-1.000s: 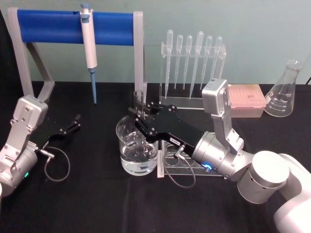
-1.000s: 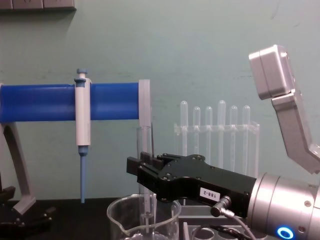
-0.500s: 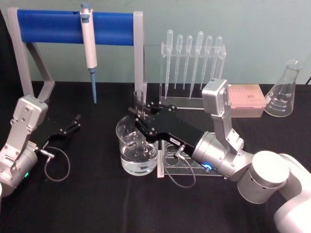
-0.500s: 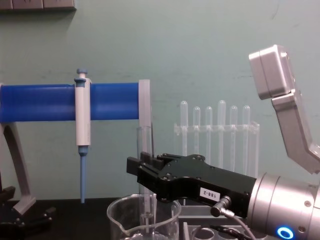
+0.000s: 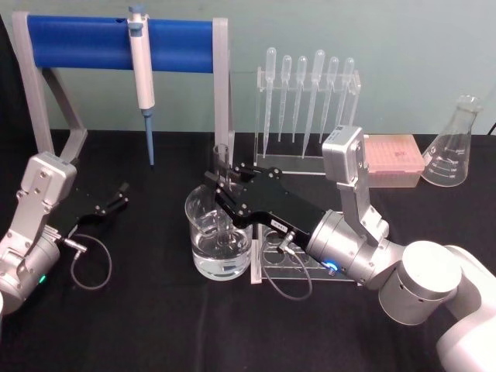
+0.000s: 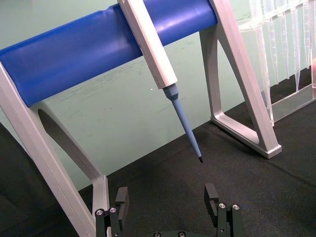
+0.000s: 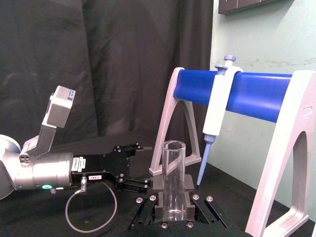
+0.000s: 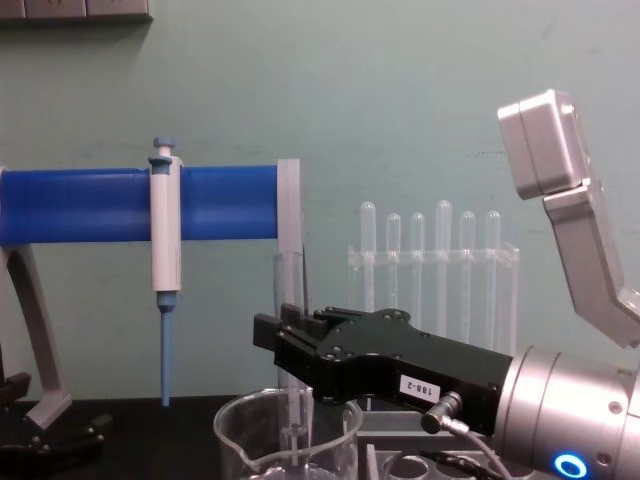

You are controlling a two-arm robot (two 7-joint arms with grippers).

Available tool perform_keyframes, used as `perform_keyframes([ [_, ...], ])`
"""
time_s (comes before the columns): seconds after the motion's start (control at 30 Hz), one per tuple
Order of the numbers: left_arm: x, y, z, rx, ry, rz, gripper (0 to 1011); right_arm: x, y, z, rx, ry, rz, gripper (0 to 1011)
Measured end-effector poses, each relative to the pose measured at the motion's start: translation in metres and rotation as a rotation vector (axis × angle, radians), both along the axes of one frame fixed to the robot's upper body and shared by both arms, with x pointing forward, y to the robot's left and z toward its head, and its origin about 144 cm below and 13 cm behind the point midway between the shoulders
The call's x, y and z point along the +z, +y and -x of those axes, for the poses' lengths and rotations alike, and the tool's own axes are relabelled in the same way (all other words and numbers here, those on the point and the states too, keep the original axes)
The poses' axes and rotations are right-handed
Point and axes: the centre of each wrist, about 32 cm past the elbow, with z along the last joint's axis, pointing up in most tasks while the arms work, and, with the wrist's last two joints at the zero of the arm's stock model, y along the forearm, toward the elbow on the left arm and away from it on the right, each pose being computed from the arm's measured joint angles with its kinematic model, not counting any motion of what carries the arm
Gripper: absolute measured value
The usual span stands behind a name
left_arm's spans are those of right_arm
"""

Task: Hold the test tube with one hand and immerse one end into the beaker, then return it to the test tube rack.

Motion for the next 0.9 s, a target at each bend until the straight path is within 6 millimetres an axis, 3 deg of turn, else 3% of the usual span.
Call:
perform_keyframes([
  [0.9,0.0000,0.0000,0.0000,0.000,0.000,0.000,1000,0.0000,0.0000,0.0000,0.000,0.000,0.000,226],
])
